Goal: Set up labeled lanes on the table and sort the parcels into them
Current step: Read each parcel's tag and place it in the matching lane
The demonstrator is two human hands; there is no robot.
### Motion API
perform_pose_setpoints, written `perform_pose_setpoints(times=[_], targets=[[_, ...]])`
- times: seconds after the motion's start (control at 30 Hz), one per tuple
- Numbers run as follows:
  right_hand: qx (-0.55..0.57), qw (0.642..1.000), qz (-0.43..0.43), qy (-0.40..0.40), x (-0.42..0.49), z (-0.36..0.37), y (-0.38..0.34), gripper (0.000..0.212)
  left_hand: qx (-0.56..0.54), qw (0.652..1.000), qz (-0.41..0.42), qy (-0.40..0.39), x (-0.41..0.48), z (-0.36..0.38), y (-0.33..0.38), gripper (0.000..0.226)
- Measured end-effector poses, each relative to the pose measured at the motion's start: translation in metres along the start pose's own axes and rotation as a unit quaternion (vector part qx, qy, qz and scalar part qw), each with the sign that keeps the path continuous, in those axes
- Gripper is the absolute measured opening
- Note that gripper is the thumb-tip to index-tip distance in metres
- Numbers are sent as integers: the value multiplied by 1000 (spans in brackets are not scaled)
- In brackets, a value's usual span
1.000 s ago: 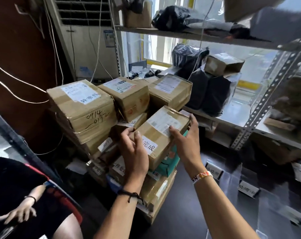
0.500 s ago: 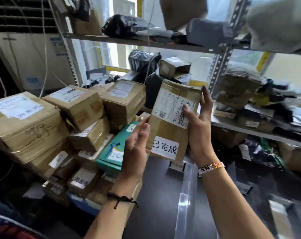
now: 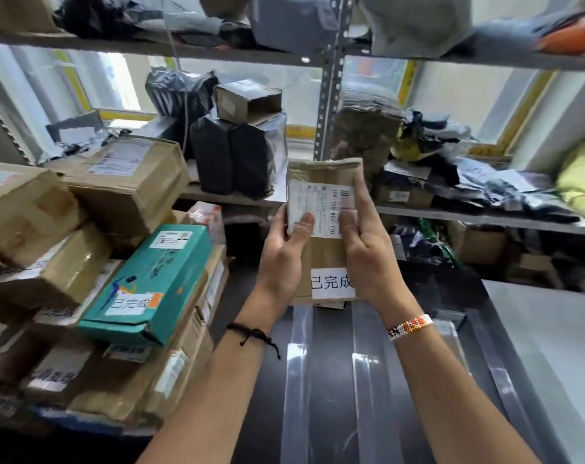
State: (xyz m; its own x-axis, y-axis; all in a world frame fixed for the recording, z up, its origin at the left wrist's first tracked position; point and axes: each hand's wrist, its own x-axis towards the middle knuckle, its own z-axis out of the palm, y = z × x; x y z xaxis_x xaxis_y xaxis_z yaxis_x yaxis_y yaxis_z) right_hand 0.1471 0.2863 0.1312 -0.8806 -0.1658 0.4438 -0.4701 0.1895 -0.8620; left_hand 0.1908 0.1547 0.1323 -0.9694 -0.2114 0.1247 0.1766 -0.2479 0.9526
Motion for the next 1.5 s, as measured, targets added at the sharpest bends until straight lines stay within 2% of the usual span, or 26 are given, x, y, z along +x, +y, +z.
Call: perform_pose_setpoints(times=[0.1, 0.27, 0.47, 0.53, 0.57, 0.6, 0.63, 0.7, 0.77, 0.8, 0.87, 0.93, 1.0, 1.2, 1.37, 1.43, 1.5], targets=[[-59, 998, 7, 6, -16, -21, 18, 64, -7, 1000, -4, -10, 8, 24, -20, 40], [-87, 994, 61, 30, -39, -55, 45, 67, 30, 997, -43, -64, 13, 55, -55, 62], [-103, 982, 143, 74, -66, -102, 92, 67, 46, 981, -151, -113, 0, 91, -117, 71], [-94, 975, 178, 96, -75, -120, 106, 67, 105, 976, -150, -119, -12, 91, -139, 71], [-91, 971, 195, 107, -78, -128, 113, 68, 177, 971, -135, -93, -17, 84, -150, 68], [-92, 966, 212, 114, -82, -137, 121, 69, 273, 954, -116, -51, -22, 73, -163, 66], [-94, 962, 227, 117, -85, -145, 129, 69, 371, 922, -105, -5, -26, 60, -176, 67], [-96, 955, 254, 122, -91, -157, 142, 69, 494, 854, -151, 55, -33, 34, -197, 77], [-97, 950, 270, 125, -96, -164, 154, 69, 540, 806, -236, 55, -34, 16, -214, 84], [-96, 948, 277, 124, -98, -166, 158, 69, 556, 784, -275, 41, -33, 10, -221, 81], [-94, 945, 288, 120, -102, -167, 167, 69, 582, 745, -326, 19, -32, 3, -229, 58], [-90, 943, 303, 107, -104, -167, 174, 68, 604, 721, -341, 3, -30, -2, -233, 36], [-96, 940, 313, 97, -105, -165, 177, 68, 616, 712, -337, -4, -29, -4, -234, 30], [-124, 935, 324, 77, -109, -158, 184, 67, 632, 705, -322, -16, -26, -2, -232, 31], [-116, 932, 334, 83, -113, -163, 188, 66, 617, 719, -320, -8, -29, -2, -233, 31], [-126, 927, 342, 83, -114, -169, 193, 67, 649, 717, -254, -8, -30, -3, -238, 43], [-145, 922, 350, 77, -116, -172, 200, 69, 671, 734, -106, -19, -28, 5, -240, 62]])
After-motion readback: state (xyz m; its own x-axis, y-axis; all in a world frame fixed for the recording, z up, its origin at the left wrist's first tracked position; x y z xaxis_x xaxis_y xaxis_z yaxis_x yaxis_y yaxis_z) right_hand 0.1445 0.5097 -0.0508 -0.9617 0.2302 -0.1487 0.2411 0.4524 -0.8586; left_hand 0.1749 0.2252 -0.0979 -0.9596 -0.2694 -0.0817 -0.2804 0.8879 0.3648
